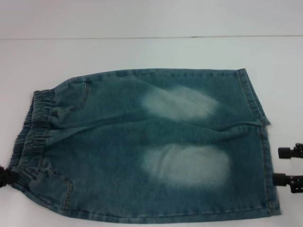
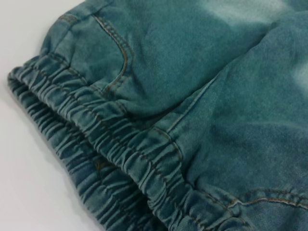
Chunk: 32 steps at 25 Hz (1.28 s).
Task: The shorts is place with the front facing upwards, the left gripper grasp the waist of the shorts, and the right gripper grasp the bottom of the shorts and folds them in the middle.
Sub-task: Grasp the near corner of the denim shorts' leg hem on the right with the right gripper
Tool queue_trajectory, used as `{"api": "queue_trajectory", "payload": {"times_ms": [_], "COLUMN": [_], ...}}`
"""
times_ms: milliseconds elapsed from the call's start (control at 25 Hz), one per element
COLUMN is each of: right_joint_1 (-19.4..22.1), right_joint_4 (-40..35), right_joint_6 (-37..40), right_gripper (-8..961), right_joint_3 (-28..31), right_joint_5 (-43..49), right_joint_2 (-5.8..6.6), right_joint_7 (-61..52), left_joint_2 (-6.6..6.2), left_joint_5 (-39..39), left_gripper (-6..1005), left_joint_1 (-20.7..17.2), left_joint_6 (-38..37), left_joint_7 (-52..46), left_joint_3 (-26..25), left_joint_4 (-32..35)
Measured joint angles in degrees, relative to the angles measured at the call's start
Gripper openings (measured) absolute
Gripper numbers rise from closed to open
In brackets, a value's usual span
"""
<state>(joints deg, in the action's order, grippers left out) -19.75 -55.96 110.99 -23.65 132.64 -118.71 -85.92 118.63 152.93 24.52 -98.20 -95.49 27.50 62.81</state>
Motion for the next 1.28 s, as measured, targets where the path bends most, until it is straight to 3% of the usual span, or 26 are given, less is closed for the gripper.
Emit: {"api": "queue_trajectory", "payload": {"times_ms": [40, 160, 480, 680, 1000, 1280], "right_joint_1": [-0.14, -0.64, -3.92, -6.57, -8.29, -8.92], "right_joint_4": [-1.18, -4.60, -8.97, -7.72, -5.26, -3.91], "right_joint_6": [0.42, 1.75, 2.81, 2.81, 1.64, 0.45], "right_gripper": [893, 881, 873, 896, 911, 909], "right_joint_3": [-0.04, -0.38, -5.08, -9.41, -12.71, -15.08], "right_joint_5": [0.78, 2.80, 13.45, 20.66, 21.72, 22.30], "right_joint_2": [-0.01, 0.00, 1.78, 0.84, -0.34, -0.66], "right_joint_7": [-1.47, -7.04, -22.45, -25.39, -27.33, -28.73], "left_joint_2": [0.00, 0.07, 0.02, 0.03, 0.15, 0.20], "left_joint_5": [0.02, 0.02, 0.07, 0.10, 0.10, 0.09], "left_gripper": [49, 49, 49, 50, 50, 49], "left_joint_1": [0.05, 0.08, 0.36, 0.45, -0.21, -0.42], "left_joint_6": [0.23, 1.37, 2.56, 3.31, 3.28, 2.90], "left_joint_7": [0.00, -0.10, -0.15, -0.21, -0.14, 0.00], "left_joint_3": [0.26, 1.32, 2.57, 2.60, 2.57, 2.48], "left_joint_4": [0.01, -0.06, -0.19, -0.30, -0.39, -0.25]}}
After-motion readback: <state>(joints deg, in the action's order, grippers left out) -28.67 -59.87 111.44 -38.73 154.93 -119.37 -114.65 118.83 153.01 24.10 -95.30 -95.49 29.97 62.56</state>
